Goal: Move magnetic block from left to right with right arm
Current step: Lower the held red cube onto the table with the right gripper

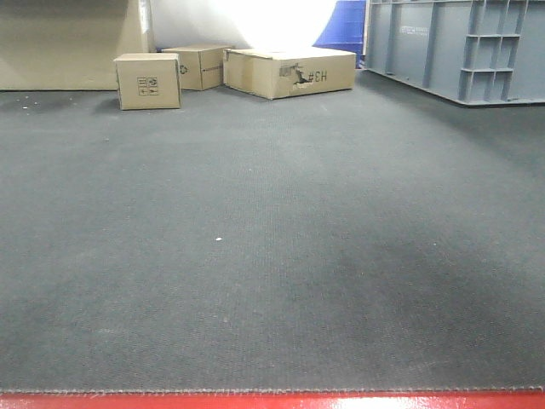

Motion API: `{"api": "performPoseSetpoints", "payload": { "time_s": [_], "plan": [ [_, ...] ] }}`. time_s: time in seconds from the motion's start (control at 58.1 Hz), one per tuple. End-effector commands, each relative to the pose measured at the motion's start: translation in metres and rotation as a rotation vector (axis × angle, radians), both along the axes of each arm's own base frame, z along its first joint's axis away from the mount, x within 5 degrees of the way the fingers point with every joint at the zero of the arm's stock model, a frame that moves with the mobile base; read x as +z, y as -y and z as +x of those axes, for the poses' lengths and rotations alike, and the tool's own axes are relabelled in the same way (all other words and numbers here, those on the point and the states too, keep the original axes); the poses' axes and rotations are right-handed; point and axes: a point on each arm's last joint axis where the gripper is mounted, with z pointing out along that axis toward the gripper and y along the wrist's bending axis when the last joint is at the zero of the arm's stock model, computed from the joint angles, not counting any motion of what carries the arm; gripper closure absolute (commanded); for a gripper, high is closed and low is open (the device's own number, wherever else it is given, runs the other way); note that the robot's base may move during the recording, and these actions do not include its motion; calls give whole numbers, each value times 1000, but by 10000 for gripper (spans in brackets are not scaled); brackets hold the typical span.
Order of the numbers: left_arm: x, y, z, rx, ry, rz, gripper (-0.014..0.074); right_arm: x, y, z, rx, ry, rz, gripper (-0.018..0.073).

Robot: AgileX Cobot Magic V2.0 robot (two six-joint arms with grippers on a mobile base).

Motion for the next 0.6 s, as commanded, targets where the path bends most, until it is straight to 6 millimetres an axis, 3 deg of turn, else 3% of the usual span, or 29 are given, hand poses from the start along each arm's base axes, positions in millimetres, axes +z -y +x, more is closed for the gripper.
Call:
{"api": "performPoseSetpoints", "payload": {
  "time_s": [0.0,0.12,0.275,0.585],
  "plan": [
    [5,-1,-1,5,84,-19,722,5,-18,24,24,10,3,312],
    [5,-1,-1,5,84,-19,722,-16,-39,52,28,-94,-2,312],
    [5,-1,-1,5,84,-19,722,-59,-61,83,25,-236,-31,312],
    [5,-1,-1,5,84,-19,722,-123,-83,117,16,-378,-97,312]
  ]
}}
